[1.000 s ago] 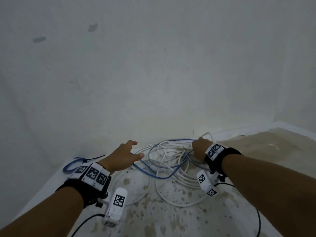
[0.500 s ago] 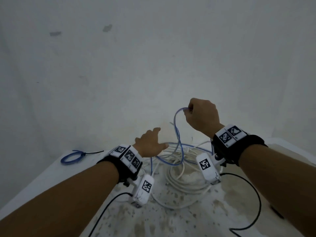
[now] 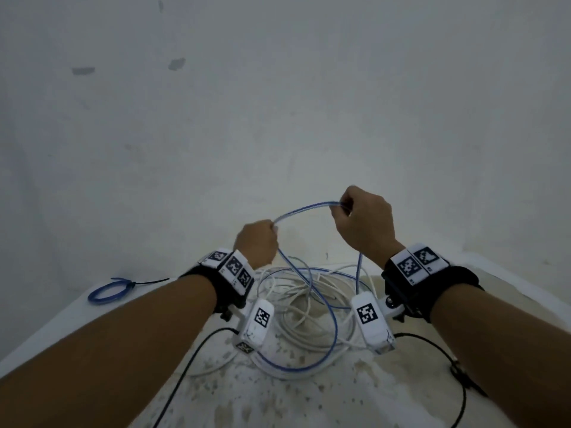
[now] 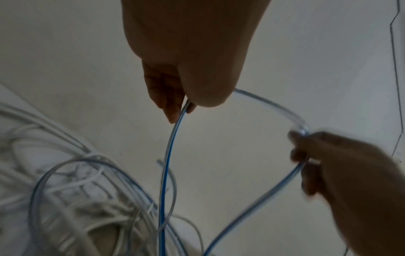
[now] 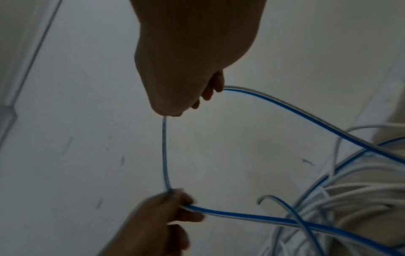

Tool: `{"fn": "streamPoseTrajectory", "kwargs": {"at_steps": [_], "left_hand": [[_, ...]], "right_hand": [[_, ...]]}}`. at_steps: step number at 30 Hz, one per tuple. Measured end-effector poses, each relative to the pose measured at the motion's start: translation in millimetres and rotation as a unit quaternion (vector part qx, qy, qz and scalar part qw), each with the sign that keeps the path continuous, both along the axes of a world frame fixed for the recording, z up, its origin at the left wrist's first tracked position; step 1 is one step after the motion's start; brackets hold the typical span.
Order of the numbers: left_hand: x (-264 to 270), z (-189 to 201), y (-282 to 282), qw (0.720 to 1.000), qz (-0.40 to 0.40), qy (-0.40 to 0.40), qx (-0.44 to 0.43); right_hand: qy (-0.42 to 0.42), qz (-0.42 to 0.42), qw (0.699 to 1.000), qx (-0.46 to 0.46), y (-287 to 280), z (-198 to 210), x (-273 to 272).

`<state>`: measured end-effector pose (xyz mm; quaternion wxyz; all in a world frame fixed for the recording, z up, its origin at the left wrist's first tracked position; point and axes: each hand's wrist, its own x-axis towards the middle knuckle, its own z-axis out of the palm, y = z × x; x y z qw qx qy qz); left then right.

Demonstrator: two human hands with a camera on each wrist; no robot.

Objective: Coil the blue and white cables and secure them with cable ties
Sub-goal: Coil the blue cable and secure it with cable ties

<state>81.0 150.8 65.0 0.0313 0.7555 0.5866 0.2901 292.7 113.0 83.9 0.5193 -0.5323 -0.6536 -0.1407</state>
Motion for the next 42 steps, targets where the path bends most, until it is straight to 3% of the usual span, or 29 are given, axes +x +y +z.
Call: {"fn": "streamPoseTrajectory", "kwargs": {"at_steps": [3, 6, 9, 11, 12, 14, 16, 19, 22, 26, 28, 31, 33, 35, 38, 39, 42], "left_hand": [[-29.6, 24.8, 23.5, 0.996, 0.067, -0.039, 0.038], [-76.1, 36.8, 63.4, 0.995, 0.07, -0.074, 0.013], [-81.2, 50.6, 9.4, 0.99, 0.069, -0.126, 0.008], [-78.9, 45.7, -14.5, 0.993, 0.044, -0.11, -0.006], [-78.5, 40.4, -20.2, 0.996, 0.027, -0.088, -0.018], [-76.0, 30.9, -24.4, 0.998, 0.0, -0.048, -0.04], [-71.6, 26.3, -22.4, 0.997, -0.026, -0.051, -0.046], [-64.4, 30.2, -22.9, 0.996, -0.053, -0.063, -0.033], [-61.9, 39.0, -20.4, 0.995, -0.064, -0.081, -0.014], [-60.1, 39.9, -30.2, 0.989, -0.102, -0.084, -0.072], [-61.1, 36.3, -39.9, 0.976, -0.113, -0.126, -0.139], [-74.9, 28.5, -45.3, 0.952, -0.091, -0.21, -0.205], [-90.4, 22.5, -46.7, 0.949, -0.051, -0.242, -0.198], [-104.1, 13.3, -44.4, 0.956, -0.005, -0.234, -0.174], [-120.3, -6.7, -42.4, 0.967, 0.113, -0.08, -0.212], [-123.8, -13.6, -41.9, 0.966, 0.148, -0.062, -0.204], [-132.9, -22.9, -38.4, 0.947, 0.193, -0.141, -0.216]], "right_hand": [[-0.048, -0.086, 0.974, -0.205, 11.4, -35.2, 22.2], [-0.028, -0.076, 0.935, -0.345, 23.2, -82.2, 42.8], [-0.019, -0.059, 0.896, -0.439, 21.6, -103.9, 48.4], [-0.062, -0.055, 0.892, -0.444, 27.5, -107.5, 51.2], [-0.04, -0.035, 0.894, -0.444, 26.2, -102.1, 46.3], [0.163, 0.086, 0.889, -0.42, 27.9, -86.7, 38.8], [0.317, 0.196, 0.86, -0.349, 19.7, -64.5, 29.7], [0.309, 0.312, 0.85, -0.292, 6.2, -22.8, 14.1], [0.299, 0.378, 0.829, -0.286, 1.0, 9.5, 1.9], [0.155, 0.376, 0.841, -0.358, -6.2, 14.6, -10.0], [0.134, 0.373, 0.822, -0.409, -5.1, 1.1, -12.9], [0.178, 0.374, 0.78, -0.469, -1.5, -27.5, -13.4], [0.231, 0.373, 0.749, -0.498, -0.3, -44.4, -12.1], [0.24, 0.355, 0.732, -0.529, -1.4, -55.4, -13.9], [0.186, 0.323, 0.723, -0.581, -7.2, -61.3, -22.1], [0.187, 0.32, 0.72, -0.586, -9.2, -61.3, -24.7], [0.311, 0.327, 0.7, -0.553, -5.0, -59.0, -28.9]]}}
